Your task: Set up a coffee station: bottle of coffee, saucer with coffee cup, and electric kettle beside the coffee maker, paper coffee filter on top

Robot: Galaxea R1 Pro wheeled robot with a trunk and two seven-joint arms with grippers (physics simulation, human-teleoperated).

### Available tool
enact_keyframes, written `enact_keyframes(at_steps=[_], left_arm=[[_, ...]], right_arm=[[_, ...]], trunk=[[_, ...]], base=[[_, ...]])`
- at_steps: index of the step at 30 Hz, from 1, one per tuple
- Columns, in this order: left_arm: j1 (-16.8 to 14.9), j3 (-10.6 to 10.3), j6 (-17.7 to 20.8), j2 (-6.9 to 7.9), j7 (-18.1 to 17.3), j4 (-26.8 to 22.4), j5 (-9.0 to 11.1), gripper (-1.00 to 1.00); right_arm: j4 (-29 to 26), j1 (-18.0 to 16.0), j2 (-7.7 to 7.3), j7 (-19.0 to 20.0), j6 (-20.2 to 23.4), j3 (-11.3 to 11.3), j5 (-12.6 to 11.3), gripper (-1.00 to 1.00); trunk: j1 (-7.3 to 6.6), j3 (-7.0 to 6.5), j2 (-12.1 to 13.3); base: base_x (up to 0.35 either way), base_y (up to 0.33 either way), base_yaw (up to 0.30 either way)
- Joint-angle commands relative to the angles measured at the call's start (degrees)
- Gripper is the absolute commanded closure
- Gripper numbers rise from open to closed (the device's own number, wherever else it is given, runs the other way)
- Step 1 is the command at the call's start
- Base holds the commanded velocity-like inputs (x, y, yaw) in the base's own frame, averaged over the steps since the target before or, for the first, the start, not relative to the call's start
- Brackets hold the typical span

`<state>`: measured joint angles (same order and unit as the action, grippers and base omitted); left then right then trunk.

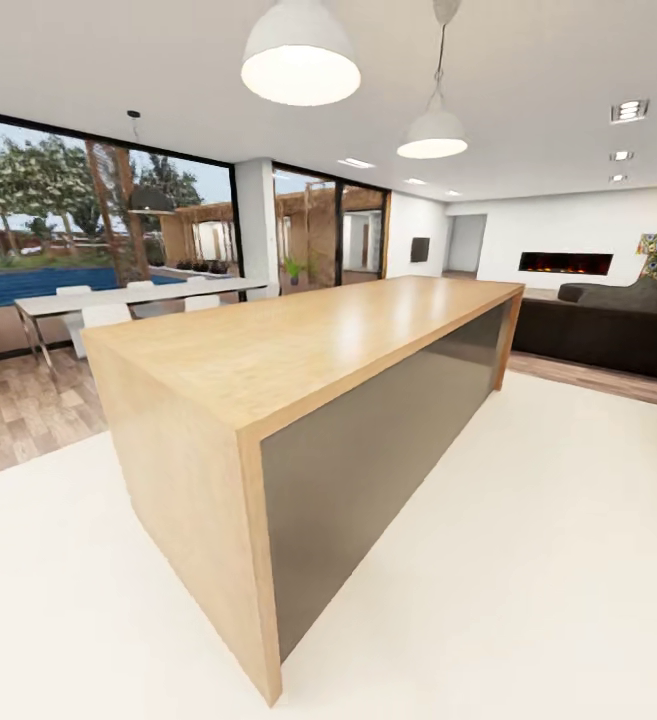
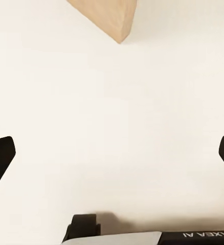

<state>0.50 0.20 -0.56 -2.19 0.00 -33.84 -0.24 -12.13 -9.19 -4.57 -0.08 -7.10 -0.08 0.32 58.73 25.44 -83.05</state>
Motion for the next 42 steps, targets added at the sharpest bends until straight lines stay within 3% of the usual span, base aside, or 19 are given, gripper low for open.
enact_keyframes(at_steps=[1, 27, 42], left_arm=[[0.03, 0.02, -0.06, -0.01, 0.00, -0.09, -0.02, -1.00], [0.03, 0.00, -0.06, -0.01, 0.00, -0.09, -0.05, -1.00], [0.03, -0.28, 0.03, -0.01, 0.00, 0.00, -0.11, -1.00]], right_arm=[[0.06, -0.04, 0.00, -0.01, -0.20, -0.01, 0.03, -1.00], [0.01, -0.04, 0.00, -0.01, -0.25, -0.01, 0.03, -1.00], [0.05, -0.04, -1.16, 0.01, -0.21, 0.08, 0.12, -1.00]], trunk=[[0.00, 0.02, -0.03], [0.00, -0.61, -0.03], [0.00, -0.63, -0.03]], base=[[0.000, 0.000, -0.250], [0.006, 0.000, -0.237], [0.300, 0.000, -0.034]])
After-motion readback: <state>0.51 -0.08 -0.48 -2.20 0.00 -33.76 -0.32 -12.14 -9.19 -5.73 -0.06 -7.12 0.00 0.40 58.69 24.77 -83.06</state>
